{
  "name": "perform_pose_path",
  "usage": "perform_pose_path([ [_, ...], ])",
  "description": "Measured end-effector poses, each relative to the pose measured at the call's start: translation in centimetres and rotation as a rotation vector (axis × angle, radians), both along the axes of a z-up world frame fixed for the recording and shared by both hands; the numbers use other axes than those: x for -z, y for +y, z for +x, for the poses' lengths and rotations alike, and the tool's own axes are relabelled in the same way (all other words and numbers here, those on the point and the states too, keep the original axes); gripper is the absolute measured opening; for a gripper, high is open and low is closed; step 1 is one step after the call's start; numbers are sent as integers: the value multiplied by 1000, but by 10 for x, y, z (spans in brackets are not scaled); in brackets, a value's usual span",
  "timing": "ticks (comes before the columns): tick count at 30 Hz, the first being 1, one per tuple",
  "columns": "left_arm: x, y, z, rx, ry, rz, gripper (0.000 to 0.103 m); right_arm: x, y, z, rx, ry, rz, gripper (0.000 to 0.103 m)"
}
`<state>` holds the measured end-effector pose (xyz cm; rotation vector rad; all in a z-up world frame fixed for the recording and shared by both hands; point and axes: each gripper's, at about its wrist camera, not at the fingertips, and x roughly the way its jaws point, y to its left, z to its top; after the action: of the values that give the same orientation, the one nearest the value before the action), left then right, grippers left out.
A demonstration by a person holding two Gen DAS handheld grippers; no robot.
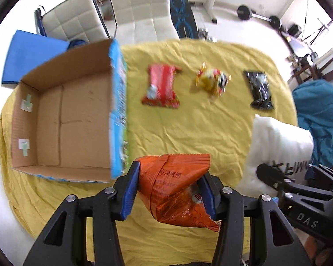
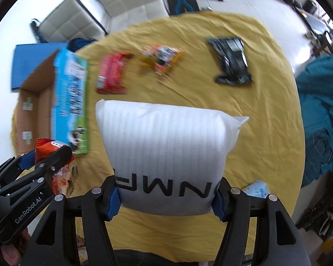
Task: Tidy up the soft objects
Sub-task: 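Carry both bags into the box and open both grippers to release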
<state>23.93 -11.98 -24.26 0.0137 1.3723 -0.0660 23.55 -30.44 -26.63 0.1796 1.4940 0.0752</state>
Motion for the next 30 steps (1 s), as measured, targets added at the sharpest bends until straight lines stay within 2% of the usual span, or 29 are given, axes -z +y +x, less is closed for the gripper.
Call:
perform_pose_path([
  [1,0,-2,6,0,-12,-3,47,-8,9,1,-8,-14,3,67],
  [4,-22,28,10,-8,-52,-32,47,-33,39,4,-29,-52,7,67],
  [7,-28,55,22,-19,-75,-51,47,-54,72,12,-50,-77,19,67],
  [9,-41,83,28,-32,-99,-53,47,-64,99,19,-67,-89,30,67],
  [13,-36,141,55,-70,-81,-57,47,-65,156,39,-103,-96,40,67],
  [18,-7,206,94,-102,3,-64,47,-46,228,80,-146,-82,39,67],
  [22,34,249,133,-127,87,-75,48,-11,272,118,-167,-33,48,67],
  [26,76,270,163,-119,174,-94,48,27,308,148,-200,11,18,67],
  [30,114,274,182,-96,240,-96,48,67,329,172,-220,59,-18,67],
])
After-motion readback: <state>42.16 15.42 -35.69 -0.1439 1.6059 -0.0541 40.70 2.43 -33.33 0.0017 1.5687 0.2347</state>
